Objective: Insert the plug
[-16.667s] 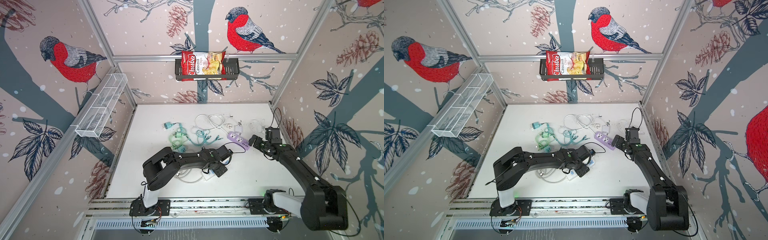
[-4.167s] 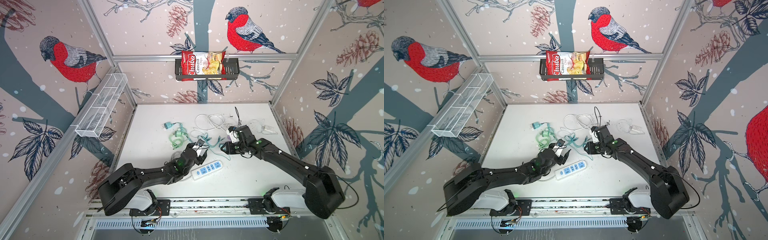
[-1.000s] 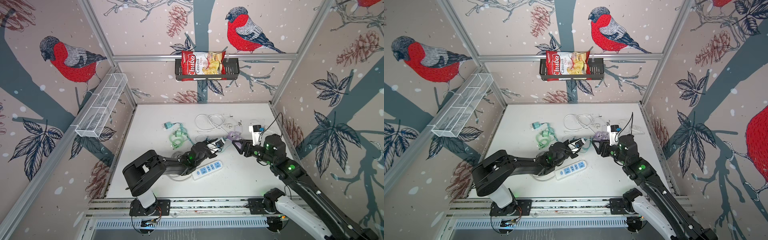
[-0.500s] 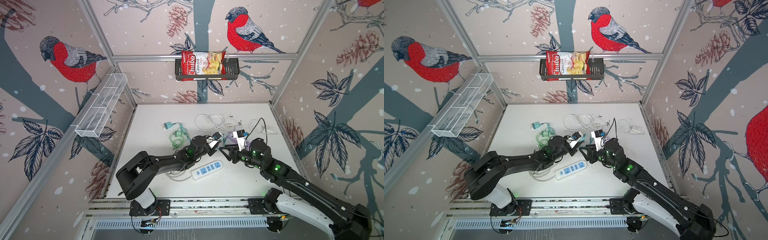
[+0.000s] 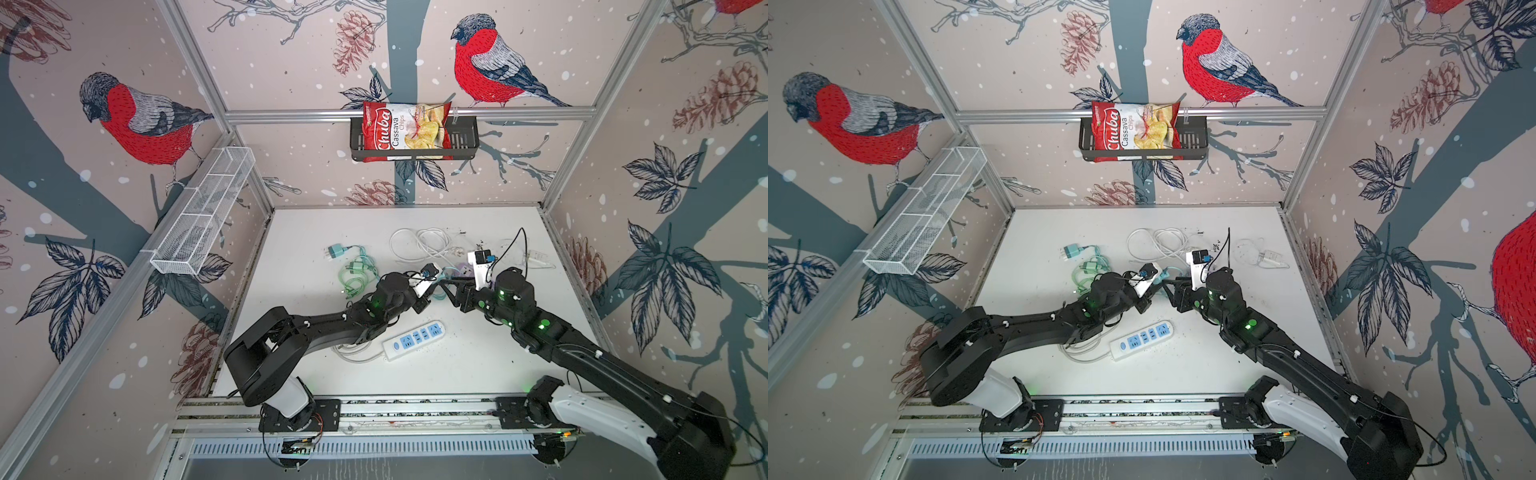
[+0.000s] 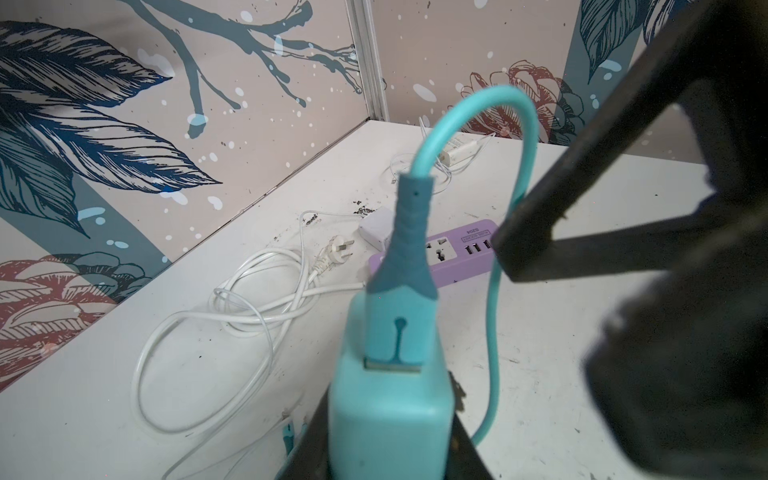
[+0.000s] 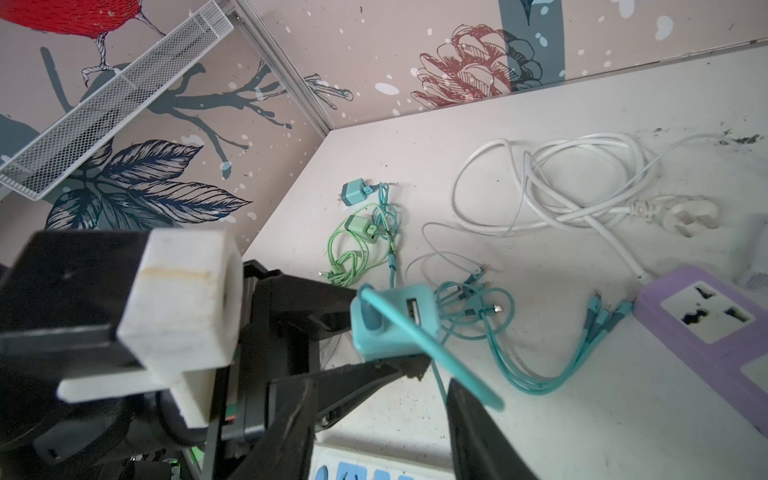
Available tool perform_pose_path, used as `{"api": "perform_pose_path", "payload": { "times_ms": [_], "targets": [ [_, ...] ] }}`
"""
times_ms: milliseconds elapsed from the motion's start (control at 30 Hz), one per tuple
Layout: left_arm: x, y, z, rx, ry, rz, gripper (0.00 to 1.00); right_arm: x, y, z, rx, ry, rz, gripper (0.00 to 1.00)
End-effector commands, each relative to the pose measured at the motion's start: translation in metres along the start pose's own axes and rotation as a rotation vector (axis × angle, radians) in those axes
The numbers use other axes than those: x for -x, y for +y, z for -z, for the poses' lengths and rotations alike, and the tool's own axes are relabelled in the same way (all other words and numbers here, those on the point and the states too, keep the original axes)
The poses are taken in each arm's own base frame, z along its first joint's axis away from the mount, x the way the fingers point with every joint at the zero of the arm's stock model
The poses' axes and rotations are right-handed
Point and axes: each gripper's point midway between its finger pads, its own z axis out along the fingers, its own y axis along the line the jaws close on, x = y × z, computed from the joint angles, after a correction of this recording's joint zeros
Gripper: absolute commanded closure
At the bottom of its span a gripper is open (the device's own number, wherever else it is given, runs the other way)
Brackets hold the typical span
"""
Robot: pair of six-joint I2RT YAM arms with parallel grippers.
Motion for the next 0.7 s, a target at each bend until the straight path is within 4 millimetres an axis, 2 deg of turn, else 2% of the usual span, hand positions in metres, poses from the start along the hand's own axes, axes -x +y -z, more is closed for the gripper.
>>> {"api": "perform_pose_path", "payload": {
  "times_ms": [0,333,667],
  "targets": [
    [0.008,0.002,0.002,0.001,-0.027,0.013,0.85,0.007,0.015,-0.003,0.077,-0.006,0.006,0.48],
    [0.012,0.0,0.005,-0.01,-0.035,0.014,0.85,0.007,0.006,-0.015,0.057,0.008,-0.01,0.43],
    [0.011,-0.001,0.004,-0.012,-0.031,0.017,0.85,0.007,0.01,-0.026,0.092,0.037,0.0,0.41]
  ]
}}
